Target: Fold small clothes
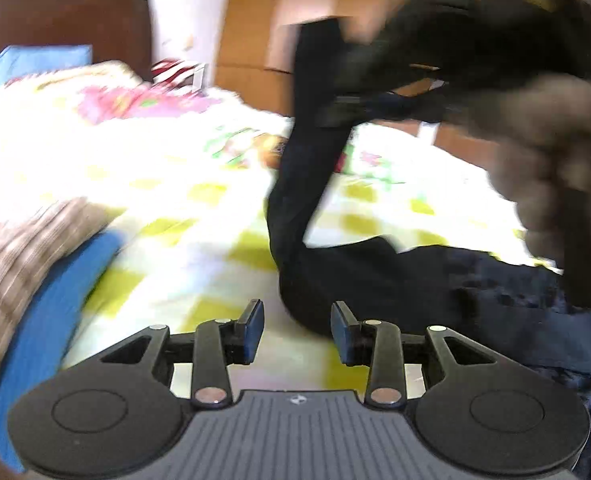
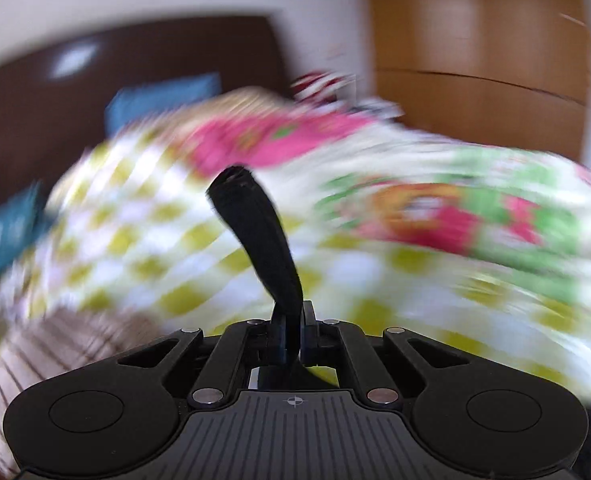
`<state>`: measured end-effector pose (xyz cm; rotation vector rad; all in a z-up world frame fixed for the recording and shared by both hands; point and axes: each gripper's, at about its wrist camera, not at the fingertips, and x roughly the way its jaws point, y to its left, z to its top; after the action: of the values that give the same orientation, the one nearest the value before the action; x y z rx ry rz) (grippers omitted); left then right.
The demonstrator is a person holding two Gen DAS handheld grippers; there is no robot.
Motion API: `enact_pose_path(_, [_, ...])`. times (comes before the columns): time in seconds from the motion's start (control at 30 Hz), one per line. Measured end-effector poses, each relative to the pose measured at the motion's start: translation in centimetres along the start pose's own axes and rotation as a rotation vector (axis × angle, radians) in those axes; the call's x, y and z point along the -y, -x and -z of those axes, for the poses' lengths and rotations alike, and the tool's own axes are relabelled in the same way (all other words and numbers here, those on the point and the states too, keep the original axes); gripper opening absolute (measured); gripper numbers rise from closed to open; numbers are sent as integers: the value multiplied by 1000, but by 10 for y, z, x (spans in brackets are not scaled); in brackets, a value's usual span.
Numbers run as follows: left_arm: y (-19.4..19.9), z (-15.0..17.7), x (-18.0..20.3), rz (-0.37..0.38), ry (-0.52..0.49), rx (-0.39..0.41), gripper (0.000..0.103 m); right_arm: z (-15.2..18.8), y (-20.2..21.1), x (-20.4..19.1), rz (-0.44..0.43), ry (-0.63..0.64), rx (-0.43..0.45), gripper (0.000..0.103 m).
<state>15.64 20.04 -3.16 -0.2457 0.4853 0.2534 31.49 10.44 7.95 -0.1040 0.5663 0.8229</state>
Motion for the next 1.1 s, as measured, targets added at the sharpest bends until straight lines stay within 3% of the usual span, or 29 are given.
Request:
enact_pose_path(0.1, [3,-5,36,54,-90,27,56,17,72,65,94,-166,87,4])
enact_pose_path(0.2, [-3,-3,74,101,-193,24,57,54,130,121,196,-293,137,4])
enact_pose_path(0.43, [-30,22,145,152,-401,-50,58,168,173,229,400,-583,102,4])
enact_pose_path(0.57, [-48,29,177,154,-475,-89,58,197,176,250,393,-629,98,5])
enact_pose_path(0.67, [-49,29,188,152,-526,-84,59,207,177,254,351,-650,84,13])
enact_pose_path(0.93, [-51,27,197,158,-571,-110,61,215,184,287,272,-849,185,18])
enact_pose_path(1.03, [-53,19,195,164,-550,-107,61,207,190,293,285,-882,233,8])
enact_pose_path(1.1, [-49,13,193,154,-546,-73,61,196,206,284,256,-832,306,8])
